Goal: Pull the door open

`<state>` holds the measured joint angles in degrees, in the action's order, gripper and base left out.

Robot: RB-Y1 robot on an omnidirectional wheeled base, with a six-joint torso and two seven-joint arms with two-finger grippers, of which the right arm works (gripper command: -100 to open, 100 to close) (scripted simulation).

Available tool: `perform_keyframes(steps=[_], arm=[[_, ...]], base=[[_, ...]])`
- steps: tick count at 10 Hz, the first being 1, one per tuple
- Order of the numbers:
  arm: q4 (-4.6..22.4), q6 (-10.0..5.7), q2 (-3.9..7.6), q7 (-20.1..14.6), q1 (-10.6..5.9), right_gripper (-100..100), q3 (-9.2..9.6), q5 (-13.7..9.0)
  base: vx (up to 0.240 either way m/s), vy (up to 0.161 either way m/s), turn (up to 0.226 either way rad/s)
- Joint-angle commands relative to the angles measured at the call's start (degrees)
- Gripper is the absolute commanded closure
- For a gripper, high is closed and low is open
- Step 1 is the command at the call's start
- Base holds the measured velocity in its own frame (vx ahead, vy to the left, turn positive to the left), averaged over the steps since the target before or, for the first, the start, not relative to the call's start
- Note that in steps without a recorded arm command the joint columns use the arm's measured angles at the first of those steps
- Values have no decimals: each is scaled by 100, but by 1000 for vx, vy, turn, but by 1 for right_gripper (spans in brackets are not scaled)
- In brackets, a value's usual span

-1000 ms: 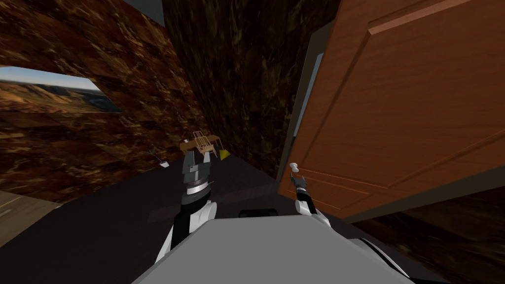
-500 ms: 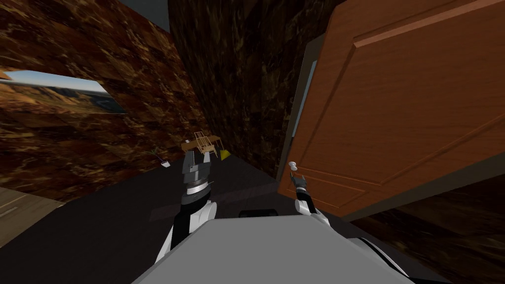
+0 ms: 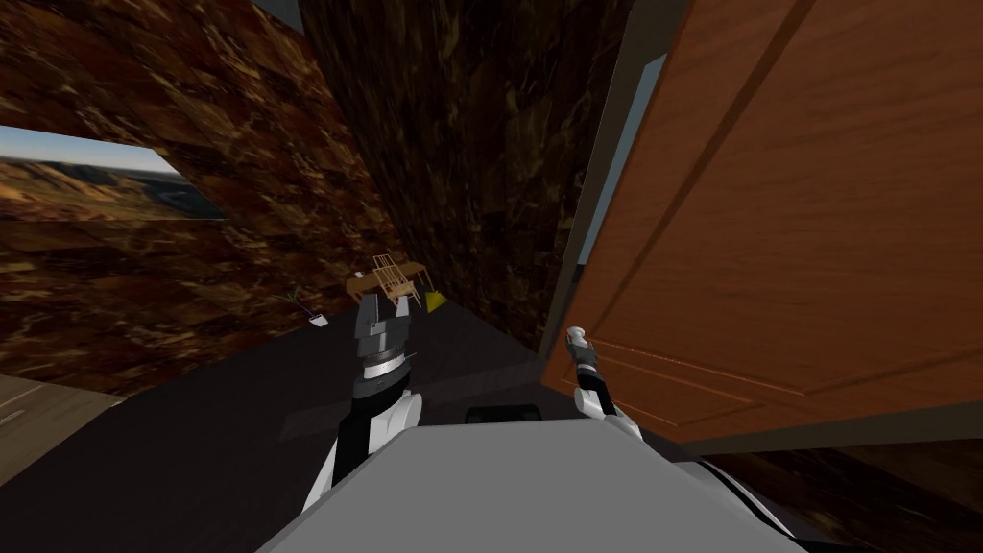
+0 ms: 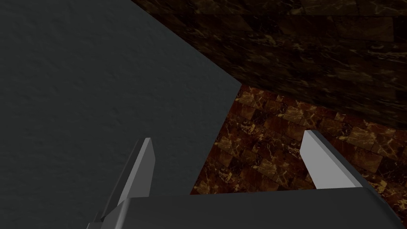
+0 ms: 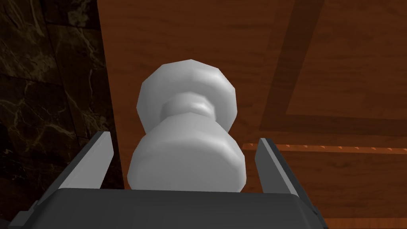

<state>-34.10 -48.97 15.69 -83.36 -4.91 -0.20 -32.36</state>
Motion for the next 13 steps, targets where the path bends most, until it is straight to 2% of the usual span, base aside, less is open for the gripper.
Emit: perform_keyframes(steps=[1, 6, 7, 9, 13], arm=[[-1, 4, -1, 0, 4, 100, 1, 0], [-1, 4, -1, 0, 4, 100, 1, 0], [-18, 14, 59, -132, 56, 100, 120, 61], [-46, 3, 106, -235, 83, 100, 210, 108], [-154, -41, 291, -636, 190, 100, 563, 293]], base=[[-10, 2, -14], [-18, 7, 0], [-108, -20, 117], [-201, -44, 99], [-278, -33, 139]])
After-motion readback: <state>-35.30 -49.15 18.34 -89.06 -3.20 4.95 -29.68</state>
